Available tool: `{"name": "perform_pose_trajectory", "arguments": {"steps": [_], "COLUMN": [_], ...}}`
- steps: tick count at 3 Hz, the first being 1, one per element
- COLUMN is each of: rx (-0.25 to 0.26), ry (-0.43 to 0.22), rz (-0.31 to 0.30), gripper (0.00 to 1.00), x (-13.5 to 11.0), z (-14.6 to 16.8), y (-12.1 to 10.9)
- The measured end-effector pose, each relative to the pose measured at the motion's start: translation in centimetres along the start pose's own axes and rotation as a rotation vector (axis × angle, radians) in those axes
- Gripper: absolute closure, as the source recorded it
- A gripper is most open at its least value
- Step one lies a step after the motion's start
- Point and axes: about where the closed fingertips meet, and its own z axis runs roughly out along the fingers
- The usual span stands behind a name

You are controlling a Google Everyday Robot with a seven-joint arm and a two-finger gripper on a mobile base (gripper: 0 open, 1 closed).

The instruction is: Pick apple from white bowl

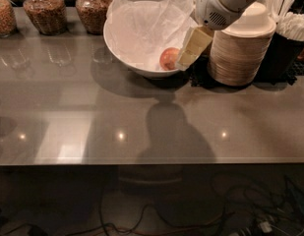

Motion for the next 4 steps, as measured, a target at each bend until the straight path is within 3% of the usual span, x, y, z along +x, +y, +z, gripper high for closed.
{"name": "perform_pose_trajectory", "arguments": {"steps": [1, 3, 4], "rx": [0.000, 0.042, 0.050], "ry": [-0.001, -0.020, -0.035], "rz": [0.000, 0.068, 0.101], "gripper": [0.00, 0.00, 0.12], "x": [-0.1, 0.4, 0.1], "z": [0.1, 1.6, 3.0], "y": [0.0, -0.2, -0.6]}}
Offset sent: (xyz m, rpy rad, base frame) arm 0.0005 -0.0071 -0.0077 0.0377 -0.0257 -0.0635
